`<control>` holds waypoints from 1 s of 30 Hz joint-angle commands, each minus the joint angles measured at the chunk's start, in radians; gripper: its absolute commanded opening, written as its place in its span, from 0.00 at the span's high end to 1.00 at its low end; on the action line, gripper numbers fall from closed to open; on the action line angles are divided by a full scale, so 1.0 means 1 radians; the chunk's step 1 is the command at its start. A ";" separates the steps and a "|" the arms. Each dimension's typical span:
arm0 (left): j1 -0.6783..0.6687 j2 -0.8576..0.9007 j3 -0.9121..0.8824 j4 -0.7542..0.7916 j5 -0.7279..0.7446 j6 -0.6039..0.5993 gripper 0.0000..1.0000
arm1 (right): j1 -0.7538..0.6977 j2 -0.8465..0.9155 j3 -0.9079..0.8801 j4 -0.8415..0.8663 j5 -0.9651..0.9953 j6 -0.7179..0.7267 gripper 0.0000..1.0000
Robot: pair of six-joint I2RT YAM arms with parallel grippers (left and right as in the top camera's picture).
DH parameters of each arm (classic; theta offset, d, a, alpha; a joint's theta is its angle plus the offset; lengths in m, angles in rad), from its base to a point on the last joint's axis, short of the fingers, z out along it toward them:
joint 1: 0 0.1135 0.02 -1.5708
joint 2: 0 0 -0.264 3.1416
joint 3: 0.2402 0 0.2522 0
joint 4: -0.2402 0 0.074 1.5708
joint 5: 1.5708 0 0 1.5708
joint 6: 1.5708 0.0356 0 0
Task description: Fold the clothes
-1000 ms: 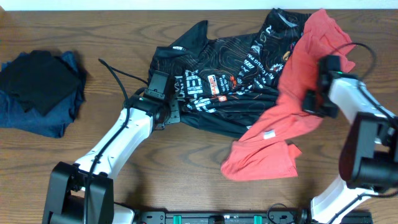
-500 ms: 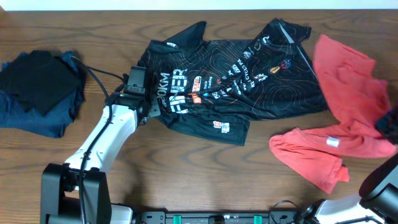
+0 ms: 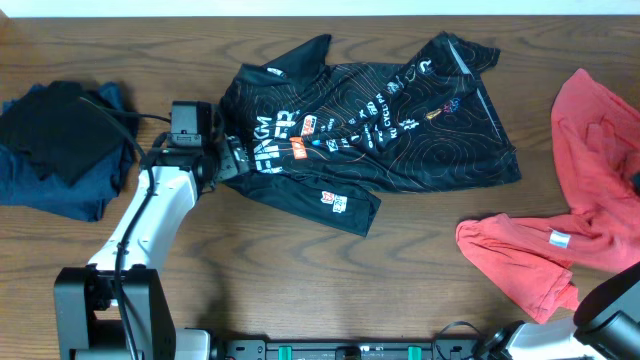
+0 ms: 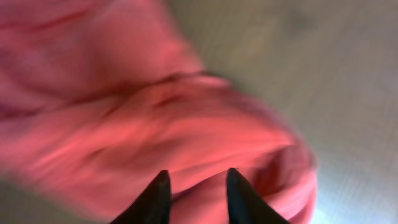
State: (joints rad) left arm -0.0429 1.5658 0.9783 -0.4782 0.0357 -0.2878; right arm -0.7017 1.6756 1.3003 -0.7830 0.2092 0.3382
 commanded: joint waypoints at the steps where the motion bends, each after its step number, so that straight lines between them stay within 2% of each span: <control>1: -0.011 -0.011 0.028 -0.047 0.250 -0.016 0.02 | 0.049 -0.015 0.010 -0.029 -0.221 -0.100 0.70; 3: -0.028 -0.012 0.028 -0.095 0.360 -0.047 0.02 | 0.089 -0.015 0.006 -0.061 -0.222 -0.101 0.70; 6: -0.074 -0.011 0.016 -0.124 0.421 -0.048 0.02 | 0.148 -0.014 -0.005 -0.083 -0.237 -0.137 0.69; 12: -0.234 0.013 -0.032 -0.069 0.406 -0.105 0.02 | 0.286 -0.005 -0.062 -0.119 -0.244 -0.153 0.66; 16: -0.339 0.053 -0.046 -0.010 0.283 -0.204 0.02 | 0.365 -0.002 -0.107 -0.096 -0.243 -0.153 0.65; 20: -0.404 0.116 -0.046 0.057 0.258 -0.275 0.00 | 0.404 -0.002 -0.120 -0.085 -0.243 -0.153 0.65; 23: -0.423 0.167 -0.046 0.091 0.258 -0.316 0.05 | 0.409 -0.002 -0.120 -0.085 -0.243 -0.153 0.65; 24: -0.426 0.185 -0.046 0.094 0.258 -0.322 0.12 | 0.408 -0.002 -0.120 -0.087 -0.243 -0.153 0.65; 26: -0.427 0.211 -0.046 0.087 0.259 -0.338 0.34 | 0.408 -0.002 -0.120 -0.090 -0.243 -0.153 0.65; 27: -0.427 0.221 -0.046 0.078 0.262 -0.339 0.49 | 0.407 -0.002 -0.120 -0.090 -0.243 -0.153 0.65; 30: -0.427 0.225 -0.046 0.041 0.262 -0.334 0.69 | 0.407 -0.002 -0.120 -0.089 -0.243 -0.153 0.65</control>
State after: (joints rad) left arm -0.4667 1.7611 0.9443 -0.4076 0.3092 -0.6048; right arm -0.2989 1.6745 1.1858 -0.8715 -0.0334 0.1993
